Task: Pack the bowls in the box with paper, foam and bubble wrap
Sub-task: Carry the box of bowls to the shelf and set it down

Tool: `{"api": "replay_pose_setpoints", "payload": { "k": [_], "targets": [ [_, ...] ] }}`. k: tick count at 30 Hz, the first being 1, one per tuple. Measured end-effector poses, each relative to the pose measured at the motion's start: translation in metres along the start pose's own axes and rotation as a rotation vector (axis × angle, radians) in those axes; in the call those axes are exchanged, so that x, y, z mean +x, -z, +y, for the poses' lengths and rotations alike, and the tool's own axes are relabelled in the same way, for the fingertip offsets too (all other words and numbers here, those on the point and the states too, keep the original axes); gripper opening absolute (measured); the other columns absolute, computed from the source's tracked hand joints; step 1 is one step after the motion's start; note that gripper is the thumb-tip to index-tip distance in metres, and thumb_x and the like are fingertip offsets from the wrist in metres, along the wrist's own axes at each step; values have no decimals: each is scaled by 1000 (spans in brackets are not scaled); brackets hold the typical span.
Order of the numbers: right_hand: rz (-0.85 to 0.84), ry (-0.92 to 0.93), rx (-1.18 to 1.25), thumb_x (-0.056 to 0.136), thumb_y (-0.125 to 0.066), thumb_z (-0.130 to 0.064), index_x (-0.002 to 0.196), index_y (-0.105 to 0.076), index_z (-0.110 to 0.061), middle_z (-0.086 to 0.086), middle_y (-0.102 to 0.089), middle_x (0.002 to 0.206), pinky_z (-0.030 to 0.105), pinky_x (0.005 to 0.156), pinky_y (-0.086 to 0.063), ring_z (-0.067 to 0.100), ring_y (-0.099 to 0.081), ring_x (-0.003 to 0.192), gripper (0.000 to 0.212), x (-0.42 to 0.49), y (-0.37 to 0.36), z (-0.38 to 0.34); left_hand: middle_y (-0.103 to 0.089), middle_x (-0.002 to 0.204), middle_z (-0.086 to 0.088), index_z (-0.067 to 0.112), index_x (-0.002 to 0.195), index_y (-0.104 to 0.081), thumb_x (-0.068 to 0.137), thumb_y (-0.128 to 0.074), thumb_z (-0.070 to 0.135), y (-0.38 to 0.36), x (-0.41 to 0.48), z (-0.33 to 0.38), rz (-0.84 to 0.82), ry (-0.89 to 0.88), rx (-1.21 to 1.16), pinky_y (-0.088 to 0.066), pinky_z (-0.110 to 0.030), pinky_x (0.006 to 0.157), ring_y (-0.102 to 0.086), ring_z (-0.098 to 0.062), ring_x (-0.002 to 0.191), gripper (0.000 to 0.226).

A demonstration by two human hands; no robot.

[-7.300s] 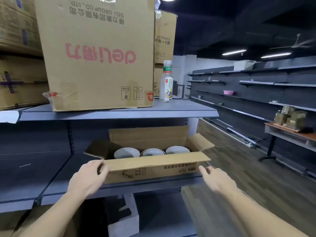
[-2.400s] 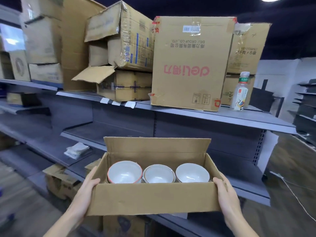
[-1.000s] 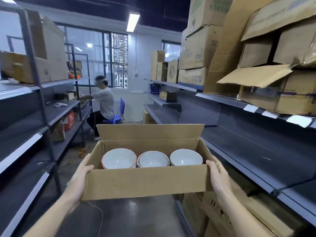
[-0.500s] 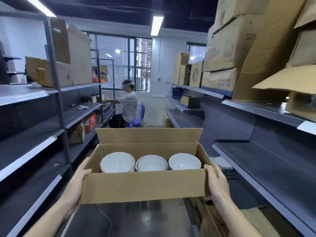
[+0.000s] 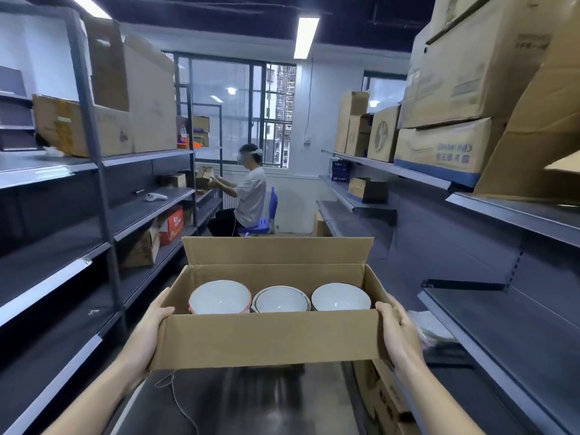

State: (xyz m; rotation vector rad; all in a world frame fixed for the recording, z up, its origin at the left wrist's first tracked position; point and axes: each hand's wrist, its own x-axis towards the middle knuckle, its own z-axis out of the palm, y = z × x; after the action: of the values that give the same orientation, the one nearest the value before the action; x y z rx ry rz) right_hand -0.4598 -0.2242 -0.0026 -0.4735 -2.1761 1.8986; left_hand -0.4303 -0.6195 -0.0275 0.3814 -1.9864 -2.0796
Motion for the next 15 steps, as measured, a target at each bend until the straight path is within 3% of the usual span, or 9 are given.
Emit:
{"api": "replay_pose_setpoints", "payload": {
  "k": [5, 8, 12, 15],
  "targets": [
    [27, -10, -7, 70, -53, -63, 127, -51, -57, -4, -62, 118, 50, 97, -47, 24, -56, 111, 57, 59, -40, -5, -64, 127, 8, 55, 134, -46, 99, -40, 38, -9, 83, -9, -47, 22, -25, -56, -41, 69, -65, -26, 106, 40],
    [50, -8, -4, 76, -55, -57, 128, -53, -53, -3, -61, 119, 47, 96, -46, 24, -55, 111, 52, 89, -65, -18, -65, 124, 11, 55, 133, -48, 100, -38, 36, -18, 129, -6, -49, -4, -36, -55, -39, 77, -65, -23, 107, 39],
    [85, 30, 14, 78, -56, -56, 127, -55, -53, -6, -63, 121, 47, 99, -47, 21, -56, 112, 49, 131, -91, -28, -65, 127, 13, 58, 129, -49, 98, -39, 38, -25, 185, -5, -69, -28, -27, -49, -50, 94, -62, -23, 113, 38],
    [97, 51, 24, 88, -54, -48, 131, -54, -49, -3, -62, 123, 36, 79, -48, 20, -54, 106, 43, 158, -106, -32, -62, 131, 12, 58, 127, -51, 98, -40, 38, -34, 222, -1, -80, -42, 11, -42, -56, 105, -60, -23, 116, 37]
  ]
}}
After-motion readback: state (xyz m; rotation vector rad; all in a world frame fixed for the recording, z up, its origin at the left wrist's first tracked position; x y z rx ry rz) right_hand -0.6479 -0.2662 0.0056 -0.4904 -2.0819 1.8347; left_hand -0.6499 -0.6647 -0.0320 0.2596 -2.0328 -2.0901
